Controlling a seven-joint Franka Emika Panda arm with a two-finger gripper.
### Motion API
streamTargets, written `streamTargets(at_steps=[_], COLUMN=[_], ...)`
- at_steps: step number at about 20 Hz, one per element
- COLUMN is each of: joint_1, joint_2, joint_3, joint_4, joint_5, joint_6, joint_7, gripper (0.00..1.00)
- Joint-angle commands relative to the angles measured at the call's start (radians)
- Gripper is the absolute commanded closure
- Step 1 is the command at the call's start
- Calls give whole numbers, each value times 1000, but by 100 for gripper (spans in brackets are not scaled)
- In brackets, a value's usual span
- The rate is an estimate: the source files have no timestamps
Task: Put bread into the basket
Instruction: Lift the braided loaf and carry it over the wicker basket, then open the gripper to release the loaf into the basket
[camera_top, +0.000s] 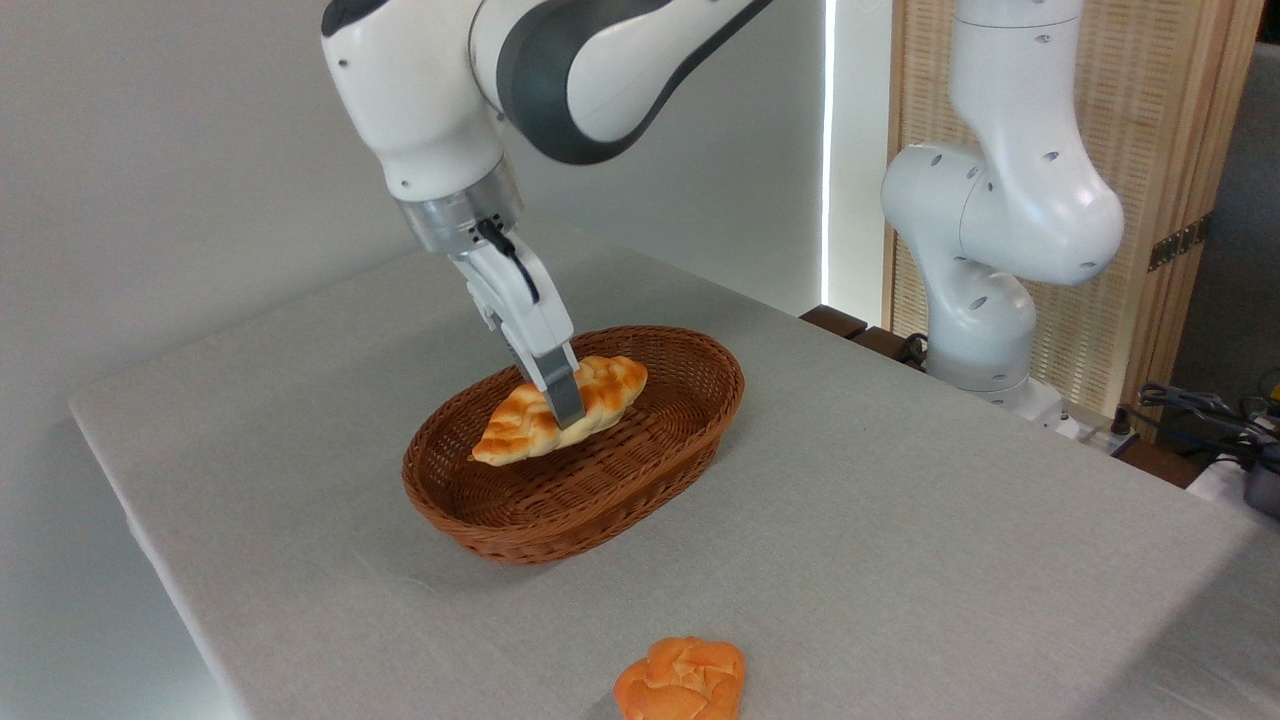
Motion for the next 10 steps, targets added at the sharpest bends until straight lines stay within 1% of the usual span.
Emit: streamTargets(at_steps=[1, 10], joint_1=[-5, -5], joint_2=[25, 23], joint_3=[5, 5], joint_4=[19, 21], joint_5=[-16, -21], joint_6=[-3, -3], joint_7=[-1, 0], gripper=[0, 0])
